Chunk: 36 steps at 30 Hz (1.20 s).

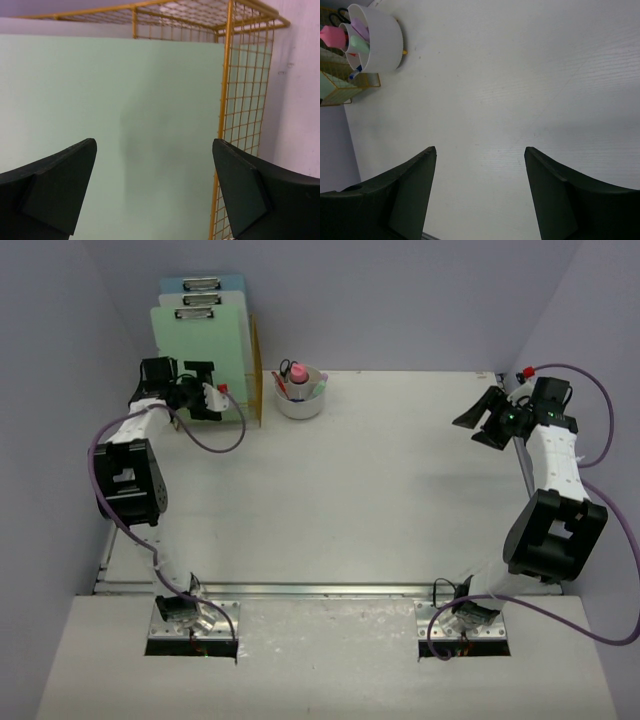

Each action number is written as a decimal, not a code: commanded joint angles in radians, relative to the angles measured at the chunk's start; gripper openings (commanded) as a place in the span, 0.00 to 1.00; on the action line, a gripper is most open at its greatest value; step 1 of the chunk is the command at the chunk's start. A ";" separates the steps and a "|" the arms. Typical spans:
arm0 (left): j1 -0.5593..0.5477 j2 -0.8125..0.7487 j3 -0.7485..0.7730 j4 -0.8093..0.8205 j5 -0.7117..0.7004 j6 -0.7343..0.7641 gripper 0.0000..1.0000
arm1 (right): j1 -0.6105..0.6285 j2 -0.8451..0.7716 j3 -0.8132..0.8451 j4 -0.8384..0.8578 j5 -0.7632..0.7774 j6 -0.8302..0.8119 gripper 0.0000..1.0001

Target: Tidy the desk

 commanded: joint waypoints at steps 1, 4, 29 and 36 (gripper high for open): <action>-0.003 -0.187 -0.121 0.115 0.126 -0.037 1.00 | -0.002 -0.014 0.041 0.018 -0.028 0.000 0.72; 0.000 -0.310 -0.203 0.197 0.156 -0.062 1.00 | -0.002 -0.021 0.038 0.021 -0.034 -0.001 0.72; -0.089 -0.789 -0.536 -0.090 -0.234 -1.486 1.00 | 0.257 -0.353 -0.360 0.114 0.215 -0.453 0.99; -0.093 -0.872 -0.760 0.001 -0.406 -1.483 1.00 | 0.257 -0.533 -0.610 0.170 0.237 -0.422 0.99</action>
